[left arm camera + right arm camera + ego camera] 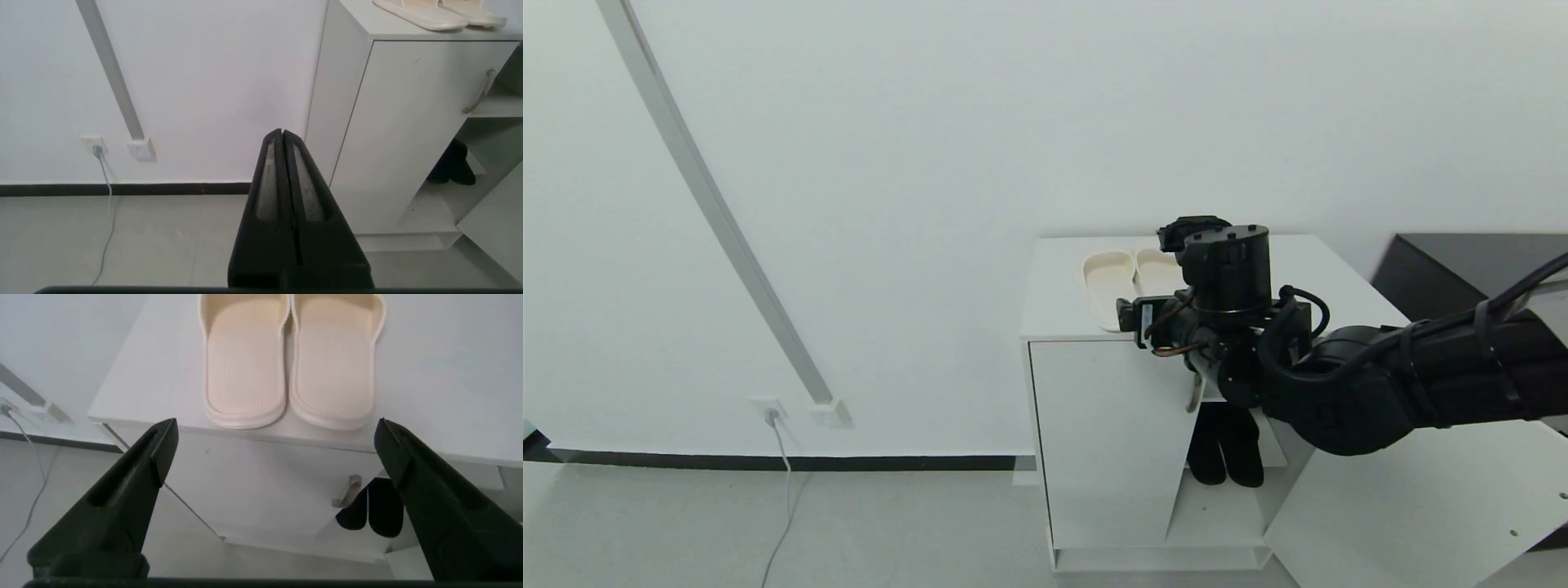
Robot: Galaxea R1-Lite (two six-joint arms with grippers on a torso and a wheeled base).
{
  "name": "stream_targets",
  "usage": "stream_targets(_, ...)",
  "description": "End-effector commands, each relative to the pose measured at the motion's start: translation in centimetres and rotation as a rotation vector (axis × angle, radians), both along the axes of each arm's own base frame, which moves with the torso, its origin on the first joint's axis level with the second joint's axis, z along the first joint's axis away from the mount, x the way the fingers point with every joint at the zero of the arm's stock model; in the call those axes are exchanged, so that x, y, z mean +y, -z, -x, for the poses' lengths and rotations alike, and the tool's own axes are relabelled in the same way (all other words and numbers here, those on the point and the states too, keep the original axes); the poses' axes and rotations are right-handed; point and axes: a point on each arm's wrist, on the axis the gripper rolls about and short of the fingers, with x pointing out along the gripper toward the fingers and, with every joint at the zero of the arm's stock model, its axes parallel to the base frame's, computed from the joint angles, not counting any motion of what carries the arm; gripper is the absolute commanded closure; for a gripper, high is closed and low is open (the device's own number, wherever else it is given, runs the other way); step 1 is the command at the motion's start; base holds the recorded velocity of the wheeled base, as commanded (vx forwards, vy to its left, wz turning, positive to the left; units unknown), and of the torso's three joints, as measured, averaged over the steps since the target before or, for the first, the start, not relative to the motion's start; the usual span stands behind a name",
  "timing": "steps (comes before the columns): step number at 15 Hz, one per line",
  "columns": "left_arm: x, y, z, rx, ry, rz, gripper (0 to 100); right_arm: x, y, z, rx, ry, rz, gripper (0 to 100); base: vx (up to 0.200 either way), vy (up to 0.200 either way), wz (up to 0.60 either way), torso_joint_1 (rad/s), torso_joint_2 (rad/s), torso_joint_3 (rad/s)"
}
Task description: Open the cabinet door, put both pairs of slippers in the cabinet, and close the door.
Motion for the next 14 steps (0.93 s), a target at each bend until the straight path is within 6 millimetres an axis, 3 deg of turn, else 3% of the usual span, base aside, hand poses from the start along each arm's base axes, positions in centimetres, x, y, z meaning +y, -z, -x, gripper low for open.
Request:
stream_targets(1, 0.0, 0.0, 0.0, 0.001, 0.0, 0.0, 100, 0.0, 0.3, 0.0, 0.006, 0.002, 0.008, 0, 0.2, 0.0, 0.0, 0.002, 0.0, 0.007)
stream_targets(8, 0.0, 0.0, 0.0, 0.001, 0.001, 0.0, 100, -0.2, 2.2, 0.3, 0.007, -0.044, 0.004, 0, 0.2, 0.0, 0.0, 0.004, 0.0, -0.002)
stream_targets(12, 0.0, 0.0, 0.0, 0.001, 0.001, 0.001, 100, 0.1, 4.5, -0.3, 0.021, -0.046, -0.006, 0, 0.2, 0.0, 0.0, 0.001, 0.0, 0.002)
stream_targets(14, 0.0, 0.0, 0.0, 0.0, 0.001, 0.003, 100, 0.3, 5.2, -0.5, 0.032, -0.05, 0.004, 0, 0.0, 0.0, 0.0, 0.0, 0.0, 0.0)
